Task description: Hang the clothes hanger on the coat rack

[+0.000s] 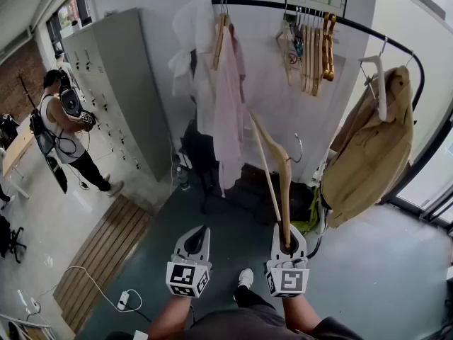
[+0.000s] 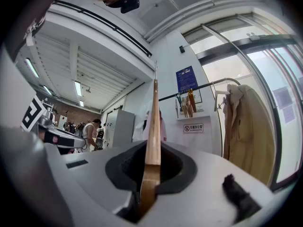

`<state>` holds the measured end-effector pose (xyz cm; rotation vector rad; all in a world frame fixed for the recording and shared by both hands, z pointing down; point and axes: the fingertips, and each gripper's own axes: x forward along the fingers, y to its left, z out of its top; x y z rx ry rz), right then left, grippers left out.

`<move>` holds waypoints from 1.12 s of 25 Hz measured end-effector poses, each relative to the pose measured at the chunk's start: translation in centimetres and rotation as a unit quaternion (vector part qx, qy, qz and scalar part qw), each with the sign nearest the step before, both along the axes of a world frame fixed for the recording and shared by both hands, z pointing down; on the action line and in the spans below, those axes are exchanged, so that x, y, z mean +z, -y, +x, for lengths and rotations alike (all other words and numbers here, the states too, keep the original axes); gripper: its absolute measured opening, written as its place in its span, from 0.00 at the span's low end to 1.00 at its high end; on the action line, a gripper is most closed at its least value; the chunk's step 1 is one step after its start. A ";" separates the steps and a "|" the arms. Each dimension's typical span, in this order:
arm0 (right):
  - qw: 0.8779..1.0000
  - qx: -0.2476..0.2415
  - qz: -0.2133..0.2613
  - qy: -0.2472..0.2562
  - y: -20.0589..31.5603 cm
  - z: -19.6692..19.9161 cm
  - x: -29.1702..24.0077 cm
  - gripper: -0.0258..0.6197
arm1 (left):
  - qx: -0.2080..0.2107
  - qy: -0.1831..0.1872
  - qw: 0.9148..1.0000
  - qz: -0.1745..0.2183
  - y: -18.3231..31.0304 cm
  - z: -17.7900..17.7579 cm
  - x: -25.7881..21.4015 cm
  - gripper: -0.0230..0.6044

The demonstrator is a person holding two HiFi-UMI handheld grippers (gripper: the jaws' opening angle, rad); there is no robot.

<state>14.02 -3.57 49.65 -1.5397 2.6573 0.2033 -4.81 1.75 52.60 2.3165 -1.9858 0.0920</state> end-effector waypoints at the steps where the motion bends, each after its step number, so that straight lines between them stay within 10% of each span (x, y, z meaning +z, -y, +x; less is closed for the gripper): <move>1: 1.000 -0.003 -0.003 0.002 1.1 -0.2 0.1 0.11 | -0.003 -0.001 1.000 -0.001 1.0 -0.2 0.0 0.05; 28: 0.999 0.032 -0.005 0.004 24.0 -5.1 -4.1 0.11 | 0.017 -0.005 1.000 0.003 20.9 -4.3 -1.5 0.05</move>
